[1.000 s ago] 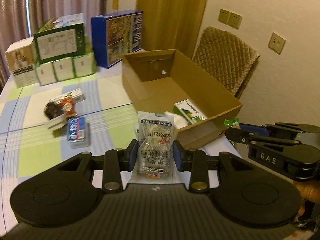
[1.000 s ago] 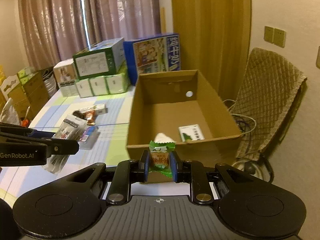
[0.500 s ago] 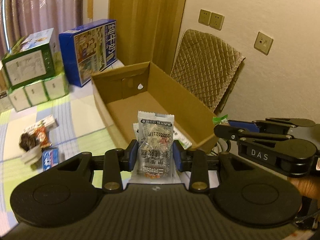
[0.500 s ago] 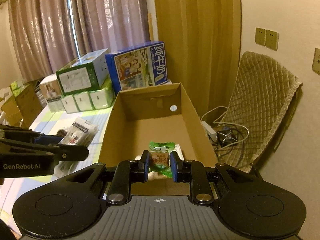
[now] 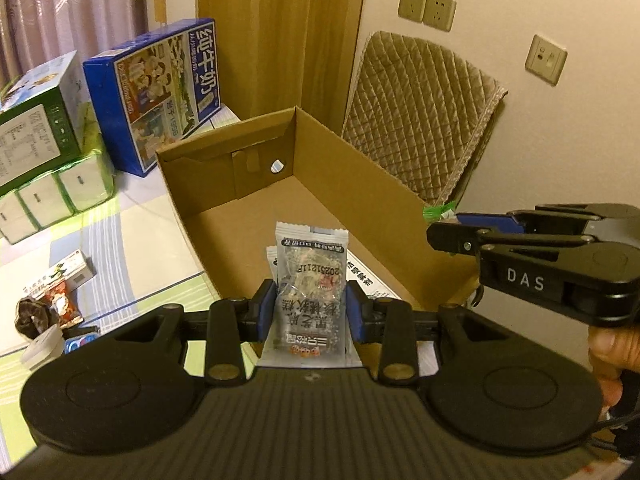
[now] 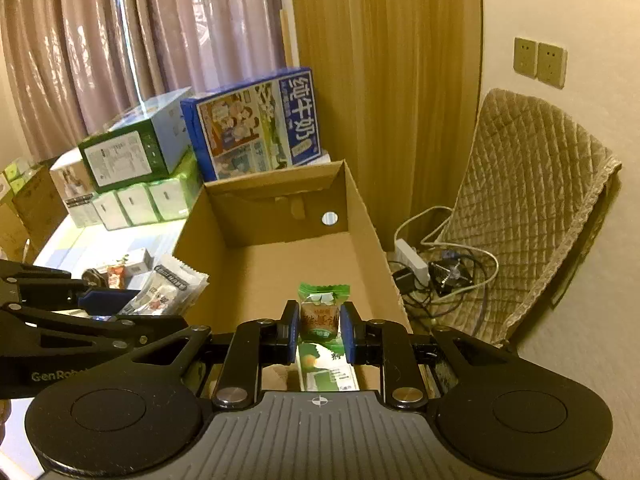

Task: Organize objects
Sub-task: 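Carry candy and snack packet into the cardboard box and release both, then return both tools to the remaining table items, then grasp the blue floss box with the right gripper while the left grasps the white container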

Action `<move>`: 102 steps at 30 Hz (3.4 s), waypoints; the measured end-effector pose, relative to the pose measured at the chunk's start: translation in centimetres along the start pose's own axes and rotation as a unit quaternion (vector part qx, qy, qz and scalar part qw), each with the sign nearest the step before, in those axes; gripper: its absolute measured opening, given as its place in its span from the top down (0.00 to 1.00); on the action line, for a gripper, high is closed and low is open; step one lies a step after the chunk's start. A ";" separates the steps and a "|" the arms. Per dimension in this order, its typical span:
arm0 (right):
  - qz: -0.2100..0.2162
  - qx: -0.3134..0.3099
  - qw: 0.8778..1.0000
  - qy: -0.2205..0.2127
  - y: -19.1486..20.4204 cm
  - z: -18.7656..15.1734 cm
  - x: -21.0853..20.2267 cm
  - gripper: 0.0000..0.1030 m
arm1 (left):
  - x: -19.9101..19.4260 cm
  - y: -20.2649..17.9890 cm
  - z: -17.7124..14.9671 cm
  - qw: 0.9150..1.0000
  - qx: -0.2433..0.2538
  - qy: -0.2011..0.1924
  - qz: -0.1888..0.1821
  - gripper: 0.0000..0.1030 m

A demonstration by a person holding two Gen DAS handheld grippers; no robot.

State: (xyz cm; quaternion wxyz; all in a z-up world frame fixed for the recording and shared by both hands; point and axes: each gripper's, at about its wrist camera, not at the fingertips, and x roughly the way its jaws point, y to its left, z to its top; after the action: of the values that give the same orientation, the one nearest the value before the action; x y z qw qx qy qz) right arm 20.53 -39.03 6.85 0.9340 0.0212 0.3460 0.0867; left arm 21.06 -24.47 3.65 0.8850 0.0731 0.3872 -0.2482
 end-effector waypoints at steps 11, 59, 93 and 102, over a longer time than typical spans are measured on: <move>0.013 0.016 1.000 0.011 -0.7 -0.1 2.0 0.82 | 1.0 1.8 0.3 1.000 0.001 -0.012 0.018 0.50; 0.126 -0.047 0.991 -0.012 16.9 -5.4 -6.3 0.09 | -16.2 12.7 -15.1 0.976 -0.118 -0.012 0.181 0.01; 0.151 -0.064 0.984 0.068 26.7 -7.8 17.2 0.10 | -4.6 30.6 -18.6 0.946 -0.237 -0.017 0.222 0.01; 0.153 -0.044 0.982 0.105 27.6 -7.8 22.0 0.27 | -2.4 32.1 -19.4 0.942 -0.249 0.003 0.227 0.01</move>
State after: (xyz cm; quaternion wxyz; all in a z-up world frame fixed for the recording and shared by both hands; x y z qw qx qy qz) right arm 27.81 -8.18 -10.49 0.8682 0.0237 0.4308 0.2450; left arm 23.07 10.50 -10.02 0.9068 -0.0632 0.4120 0.0635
